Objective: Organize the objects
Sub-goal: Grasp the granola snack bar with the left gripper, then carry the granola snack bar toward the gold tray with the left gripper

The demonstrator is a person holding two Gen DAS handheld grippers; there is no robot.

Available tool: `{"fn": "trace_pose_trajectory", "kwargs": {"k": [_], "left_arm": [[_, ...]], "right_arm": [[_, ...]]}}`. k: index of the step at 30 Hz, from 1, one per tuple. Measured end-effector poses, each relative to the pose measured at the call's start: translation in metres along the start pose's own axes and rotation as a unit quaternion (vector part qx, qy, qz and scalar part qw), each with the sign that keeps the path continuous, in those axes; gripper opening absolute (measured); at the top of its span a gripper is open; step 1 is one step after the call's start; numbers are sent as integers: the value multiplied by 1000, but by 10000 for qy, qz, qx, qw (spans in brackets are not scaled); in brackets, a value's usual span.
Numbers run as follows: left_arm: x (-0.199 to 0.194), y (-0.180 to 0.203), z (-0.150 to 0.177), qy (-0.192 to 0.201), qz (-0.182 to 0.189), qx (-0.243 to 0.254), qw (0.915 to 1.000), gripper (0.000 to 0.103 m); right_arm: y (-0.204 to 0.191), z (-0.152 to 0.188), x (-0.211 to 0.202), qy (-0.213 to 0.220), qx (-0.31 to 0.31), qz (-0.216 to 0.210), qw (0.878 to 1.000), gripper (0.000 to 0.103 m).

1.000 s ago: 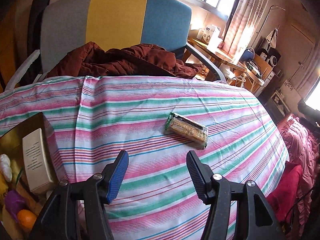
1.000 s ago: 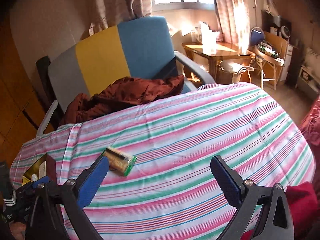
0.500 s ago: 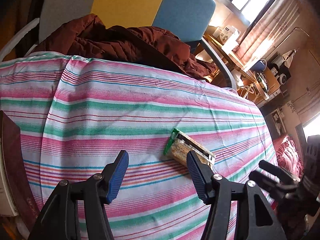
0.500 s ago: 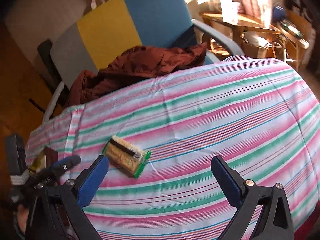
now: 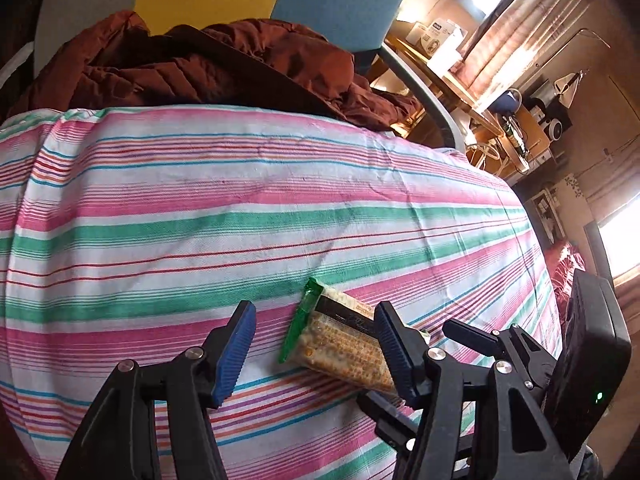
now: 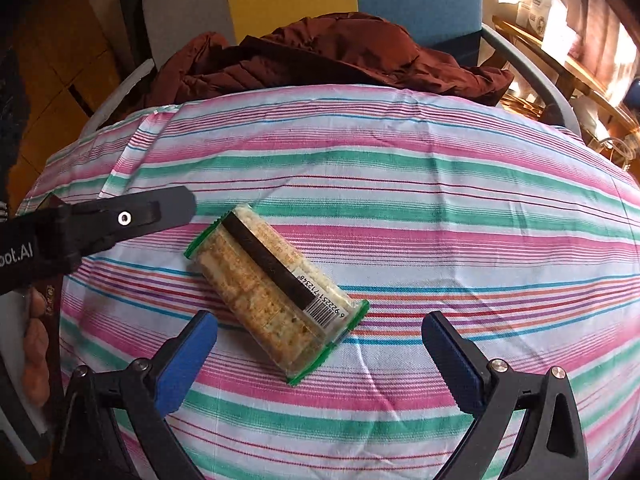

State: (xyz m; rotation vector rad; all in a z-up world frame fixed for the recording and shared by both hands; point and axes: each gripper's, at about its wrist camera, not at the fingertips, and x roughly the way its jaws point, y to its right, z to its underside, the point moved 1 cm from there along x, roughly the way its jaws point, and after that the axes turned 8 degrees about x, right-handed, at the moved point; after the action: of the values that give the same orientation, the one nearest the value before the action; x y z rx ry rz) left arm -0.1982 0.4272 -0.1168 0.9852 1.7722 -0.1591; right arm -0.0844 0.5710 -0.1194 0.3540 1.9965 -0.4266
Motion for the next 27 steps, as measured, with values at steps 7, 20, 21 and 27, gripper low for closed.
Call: {"fn": "trace_pose_trajectory", "kwargs": {"k": [7, 20, 21, 27], "left_arm": [[10, 9, 1, -71, 337, 234, 9991, 58], [3, 6, 10, -61, 589, 289, 9978, 56], [2, 6, 11, -62, 585, 282, 9979, 56], [-7, 5, 16, -33, 483, 260, 9985, 56]], "right_arm": [[-6, 1, 12, 204, -372, 41, 9991, 95], [-20, 2, 2, 223, -681, -12, 9974, 64], [-22, 3, 0, 254, -715, -3, 9971, 64], [-31, 5, -7, 338, -852, -48, 9958, 64]]}}
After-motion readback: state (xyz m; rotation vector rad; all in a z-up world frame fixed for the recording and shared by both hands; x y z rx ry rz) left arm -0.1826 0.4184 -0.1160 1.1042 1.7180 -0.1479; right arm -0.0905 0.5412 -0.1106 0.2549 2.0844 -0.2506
